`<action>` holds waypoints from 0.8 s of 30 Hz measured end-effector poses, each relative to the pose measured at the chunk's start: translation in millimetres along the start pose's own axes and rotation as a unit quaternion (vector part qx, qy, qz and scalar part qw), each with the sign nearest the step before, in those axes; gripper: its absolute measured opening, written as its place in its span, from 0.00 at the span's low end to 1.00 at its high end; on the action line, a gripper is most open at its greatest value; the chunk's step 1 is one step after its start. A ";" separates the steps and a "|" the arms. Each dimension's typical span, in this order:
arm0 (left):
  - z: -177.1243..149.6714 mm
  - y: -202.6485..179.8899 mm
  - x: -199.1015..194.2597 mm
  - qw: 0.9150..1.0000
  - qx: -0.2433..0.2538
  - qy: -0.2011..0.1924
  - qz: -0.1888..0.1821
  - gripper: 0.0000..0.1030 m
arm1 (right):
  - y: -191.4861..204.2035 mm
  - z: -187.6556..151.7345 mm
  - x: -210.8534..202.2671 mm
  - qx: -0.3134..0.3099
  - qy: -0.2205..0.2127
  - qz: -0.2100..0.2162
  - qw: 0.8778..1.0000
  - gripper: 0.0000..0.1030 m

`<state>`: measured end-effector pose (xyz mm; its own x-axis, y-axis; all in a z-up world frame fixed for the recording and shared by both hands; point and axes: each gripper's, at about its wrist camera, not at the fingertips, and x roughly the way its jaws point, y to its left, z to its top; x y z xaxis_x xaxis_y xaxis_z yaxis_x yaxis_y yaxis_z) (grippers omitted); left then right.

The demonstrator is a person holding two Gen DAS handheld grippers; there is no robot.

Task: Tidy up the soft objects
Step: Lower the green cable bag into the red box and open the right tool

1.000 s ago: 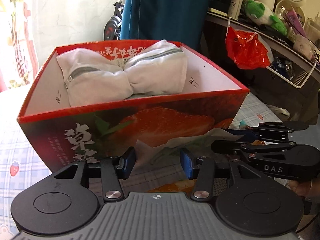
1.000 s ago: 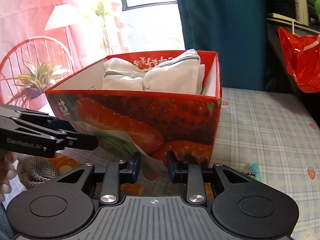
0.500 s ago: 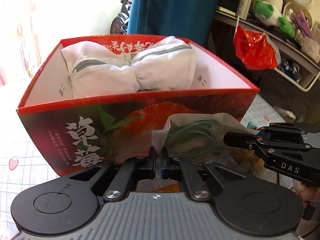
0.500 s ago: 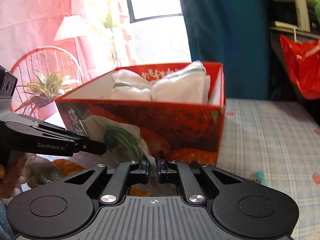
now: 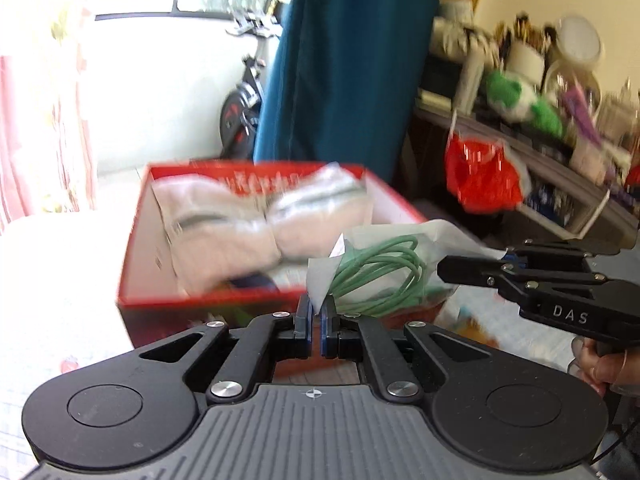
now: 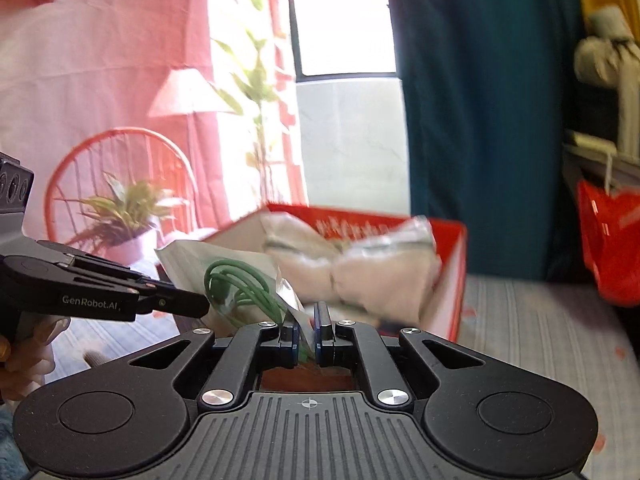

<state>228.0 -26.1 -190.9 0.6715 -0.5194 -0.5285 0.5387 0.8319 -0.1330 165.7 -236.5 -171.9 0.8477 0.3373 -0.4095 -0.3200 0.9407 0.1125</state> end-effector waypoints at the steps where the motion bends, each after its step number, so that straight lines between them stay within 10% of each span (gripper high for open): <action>1: 3.8 2.2 -4.4 1.000 -0.005 -0.009 0.003 0.05 | 1.9 7.9 0.6 -0.006 -0.002 0.003 1.000 0.06; 11: 37.2 42.9 16.4 0.996 -0.088 0.017 0.014 0.04 | 7.0 71.0 59.7 -0.027 0.038 0.021 0.999 0.06; 24: 43.1 69.6 62.2 0.992 -0.103 0.060 0.030 0.05 | -15.0 56.5 129.7 0.032 0.077 0.017 0.996 0.04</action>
<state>329.1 -8.8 -196.9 0.6267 -0.4516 -0.6351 0.3759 0.8891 -0.2613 304.4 -204.9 -175.5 0.7602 0.3637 -0.5383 -0.3157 0.9310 0.1832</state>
